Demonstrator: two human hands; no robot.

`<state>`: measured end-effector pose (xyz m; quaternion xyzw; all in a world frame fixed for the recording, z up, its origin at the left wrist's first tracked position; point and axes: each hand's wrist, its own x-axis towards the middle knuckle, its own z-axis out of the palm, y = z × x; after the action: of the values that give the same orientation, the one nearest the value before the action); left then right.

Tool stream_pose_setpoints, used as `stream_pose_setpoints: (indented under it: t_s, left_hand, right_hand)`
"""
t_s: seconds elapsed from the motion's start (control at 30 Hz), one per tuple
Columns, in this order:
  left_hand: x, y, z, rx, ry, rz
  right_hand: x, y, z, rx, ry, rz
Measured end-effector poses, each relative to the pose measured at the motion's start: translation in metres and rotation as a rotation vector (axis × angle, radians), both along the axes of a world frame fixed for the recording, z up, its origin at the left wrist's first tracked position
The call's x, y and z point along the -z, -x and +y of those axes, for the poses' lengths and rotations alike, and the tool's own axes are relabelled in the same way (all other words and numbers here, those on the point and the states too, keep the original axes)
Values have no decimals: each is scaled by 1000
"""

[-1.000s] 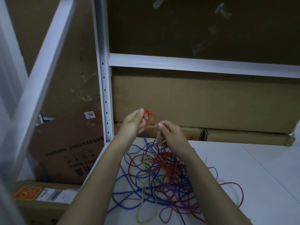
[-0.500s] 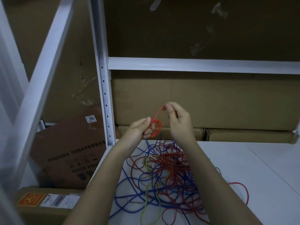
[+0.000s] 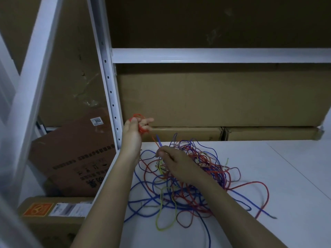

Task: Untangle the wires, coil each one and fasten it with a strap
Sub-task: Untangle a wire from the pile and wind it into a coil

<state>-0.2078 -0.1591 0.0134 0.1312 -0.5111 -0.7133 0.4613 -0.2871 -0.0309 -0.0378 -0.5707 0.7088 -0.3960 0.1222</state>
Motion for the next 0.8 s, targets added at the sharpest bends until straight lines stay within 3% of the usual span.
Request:
stream_pose_setpoints:
  t_s: [0.1,0.17,0.33,0.43,0.63,0.8]
  left_hand:
    - [10,3,3,-114,354,-265]
    - [17,3,6,-128,541,-373]
    - [33,1,12,-63,779,-452]
    - [33,-1,14,-5,761,-430]
    - [19,-1,20,213,502,-363]
    - [12,-6,18,311,354,-148]
  right_hand:
    - [-2,-5,5,7,-1,202]
    - [-6,-6,8,8,41,235]
    - [-29,1,15,61,326,44]
    - [-49,14,15,87,424,-94]
    - [-53,24,-2,154,554,-322]
    - [-32,27,-10,89,369,-610]
